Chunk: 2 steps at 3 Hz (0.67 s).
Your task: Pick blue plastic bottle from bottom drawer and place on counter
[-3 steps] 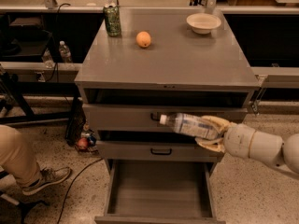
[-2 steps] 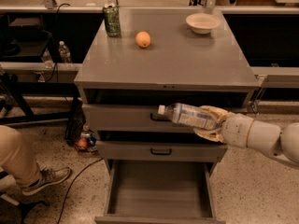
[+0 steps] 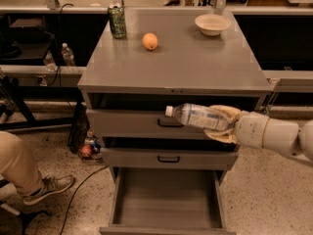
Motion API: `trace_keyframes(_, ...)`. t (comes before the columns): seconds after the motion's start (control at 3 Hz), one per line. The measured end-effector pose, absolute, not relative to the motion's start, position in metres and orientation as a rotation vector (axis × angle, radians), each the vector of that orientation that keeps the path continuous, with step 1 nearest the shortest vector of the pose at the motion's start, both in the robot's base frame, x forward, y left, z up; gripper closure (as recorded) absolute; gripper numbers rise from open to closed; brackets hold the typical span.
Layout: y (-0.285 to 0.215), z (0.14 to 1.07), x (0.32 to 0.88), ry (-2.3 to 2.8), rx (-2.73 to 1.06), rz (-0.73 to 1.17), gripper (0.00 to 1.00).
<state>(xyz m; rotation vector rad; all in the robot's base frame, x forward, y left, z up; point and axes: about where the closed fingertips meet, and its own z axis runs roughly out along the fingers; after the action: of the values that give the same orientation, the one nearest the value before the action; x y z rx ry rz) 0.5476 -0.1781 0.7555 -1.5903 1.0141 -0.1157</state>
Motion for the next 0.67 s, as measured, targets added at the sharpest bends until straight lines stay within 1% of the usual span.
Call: trace_keyframes(0.67, -0.172, 0.800, 0.556, 0.977, -1.655, -0.123, 1.00)
